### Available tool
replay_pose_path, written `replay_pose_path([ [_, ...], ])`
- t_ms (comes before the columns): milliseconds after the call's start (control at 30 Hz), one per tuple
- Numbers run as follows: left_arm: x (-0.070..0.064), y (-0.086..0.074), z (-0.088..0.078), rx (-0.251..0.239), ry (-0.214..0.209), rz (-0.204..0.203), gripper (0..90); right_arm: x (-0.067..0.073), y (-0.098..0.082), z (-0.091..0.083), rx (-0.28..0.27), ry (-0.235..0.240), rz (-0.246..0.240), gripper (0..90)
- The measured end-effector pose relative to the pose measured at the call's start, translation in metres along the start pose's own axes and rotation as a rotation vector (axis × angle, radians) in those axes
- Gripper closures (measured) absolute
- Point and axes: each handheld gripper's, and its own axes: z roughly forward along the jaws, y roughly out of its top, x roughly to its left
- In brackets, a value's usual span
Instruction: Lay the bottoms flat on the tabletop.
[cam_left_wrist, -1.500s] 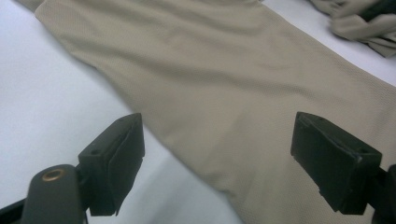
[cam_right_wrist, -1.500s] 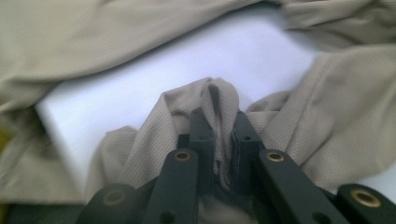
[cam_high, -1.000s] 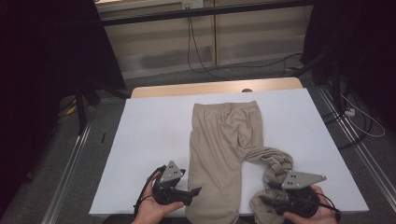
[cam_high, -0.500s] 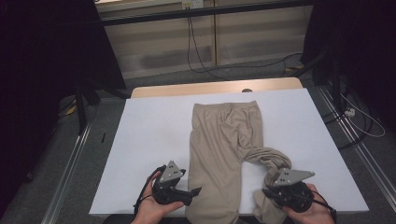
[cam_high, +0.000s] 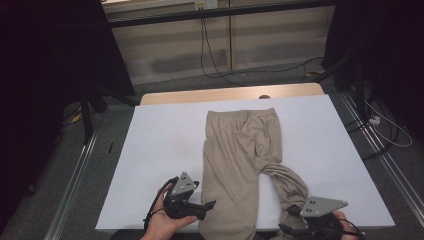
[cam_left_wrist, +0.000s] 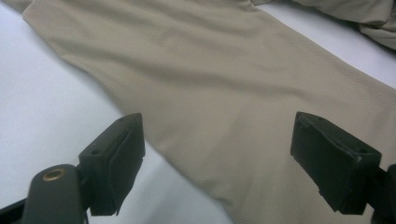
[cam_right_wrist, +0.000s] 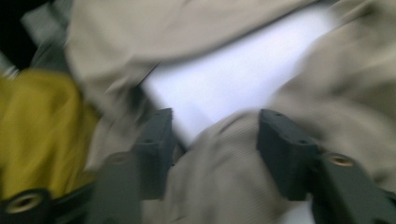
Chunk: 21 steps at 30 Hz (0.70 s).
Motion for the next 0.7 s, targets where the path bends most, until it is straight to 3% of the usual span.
replay_pose_path([
  [33, 0.000, 0.000, 0.000, -0.001, 0.000, -0.001, 18.2, -0.005, 0.003, -0.002, -0.024, -0.029, 0.011, 35.3],
  [100, 0.000, 0.000, 0.000, 0.000, -0.001, 0.000, 18.2, -0.017, 0.010, -0.004, -0.059, -0.080, 0.017, 35.3],
  [167, 0.000, 0.000, 0.000, 0.000, -0.001, 0.001, 18.3, -0.031, 0.014, -0.004, -0.087, -0.121, 0.054, 35.7],
  [333, 0.000, 0.000, 0.000, 0.004, 0.000, 0.000, 18.3, -0.066, 0.018, 0.004, -0.080, -0.254, 0.124, 47.3],
  [367, 0.000, 0.000, 0.000, 0.006, -0.001, 0.003, 18.2, -0.070, 0.017, 0.007, -0.056, -0.247, 0.142, 56.5],
  [400, 0.000, 0.000, 0.000, 0.002, -0.002, 0.001, 18.2, -0.071, 0.015, 0.010, -0.038, -0.225, 0.146, 72.3],
  [467, 0.001, 0.000, -0.001, -0.002, -0.005, -0.002, 18.2, -0.065, 0.013, 0.010, -0.031, -0.207, 0.133, 83.2],
  [567, 0.000, 0.000, 0.001, 0.001, -0.003, -0.010, 18.2, -0.046, 0.018, 0.004, -0.072, -0.148, 0.112, 87.7],
  [700, -0.001, 0.000, 0.001, 0.005, -0.006, -0.001, 18.2, -0.015, 0.025, 0.016, -0.036, -0.061, 0.058, 86.9],
])
